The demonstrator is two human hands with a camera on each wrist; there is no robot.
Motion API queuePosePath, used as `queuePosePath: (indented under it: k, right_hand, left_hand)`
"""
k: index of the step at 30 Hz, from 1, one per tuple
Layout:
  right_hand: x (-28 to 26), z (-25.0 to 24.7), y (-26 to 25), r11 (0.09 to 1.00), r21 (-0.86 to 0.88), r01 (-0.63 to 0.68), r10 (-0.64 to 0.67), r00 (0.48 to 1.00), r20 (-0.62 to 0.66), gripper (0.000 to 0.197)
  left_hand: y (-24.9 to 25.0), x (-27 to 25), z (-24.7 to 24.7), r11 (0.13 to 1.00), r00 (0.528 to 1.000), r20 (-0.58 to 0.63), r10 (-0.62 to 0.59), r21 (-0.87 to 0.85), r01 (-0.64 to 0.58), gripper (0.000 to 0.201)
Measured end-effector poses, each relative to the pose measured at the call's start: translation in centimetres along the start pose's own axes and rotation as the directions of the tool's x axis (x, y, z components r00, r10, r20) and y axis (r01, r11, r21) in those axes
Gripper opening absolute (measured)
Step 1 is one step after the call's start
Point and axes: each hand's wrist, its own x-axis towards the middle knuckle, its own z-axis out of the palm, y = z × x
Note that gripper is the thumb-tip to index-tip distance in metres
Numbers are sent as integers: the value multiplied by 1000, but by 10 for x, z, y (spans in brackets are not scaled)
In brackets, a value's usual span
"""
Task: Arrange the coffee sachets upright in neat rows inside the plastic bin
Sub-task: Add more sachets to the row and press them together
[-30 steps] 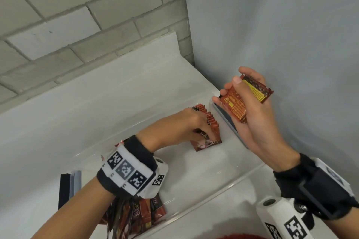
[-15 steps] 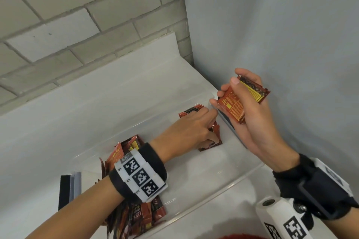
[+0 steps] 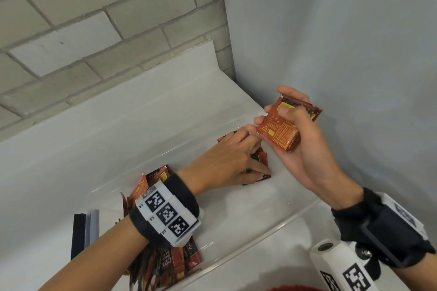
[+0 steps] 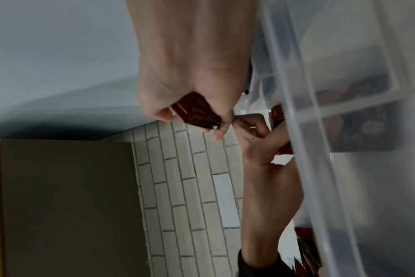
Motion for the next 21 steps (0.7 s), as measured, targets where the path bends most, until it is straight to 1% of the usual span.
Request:
queuePosePath:
  k: [2,3,6,9,11,12,13,15,19,21]
  right_hand:
    - [-1,0,-1,1000,9,-11,11,1000,6,30]
    - [-1,-1,-1,1000,6,-20,20,1000,8,31]
    - [-2,0,-1,999,-14,-45,45,999,3,34]
    - [-1,-1,-2,997,-70,-41,41,999,-11,34]
    - [0,-2,-2,993,-113,-40,38,999,-25,33]
    - [0,-2,-1,991,-131,-37,33,999,-35,34]
    - [1,-3,0,989,-143,-34,28,999,-43,34]
    - [1,-3,1,986,-160,-33,27,999,-39,35]
    - [0,-2,1,984,-173,-46,46,999,-6,36]
    - [0,-1,1,983,-174,-52,55,998,9,35]
  left_hand:
    - [-1,-1,-5,993,1000,-24,-2,-118,-1,28]
    - [-2,-2,-9,982,999,-35,-22,-186,15,30]
    - [-7,-6,-23,920,984,-94,-149,-378,103,34]
    - [-12,-9,-38,864,948,-115,-298,-455,216,37]
    - [-14,-11,-45,819,906,-151,-396,-504,274,32]
    - [-13,-11,-48,782,880,-168,-445,-552,289,31]
    - [-12,-12,-51,736,857,-173,-485,-610,293,30]
    - [-7,-11,-56,650,837,-153,-526,-707,279,24]
    - [7,-10,-66,519,832,-138,-537,-831,197,27]
    - [10,-10,-68,492,830,-147,-538,-854,168,29]
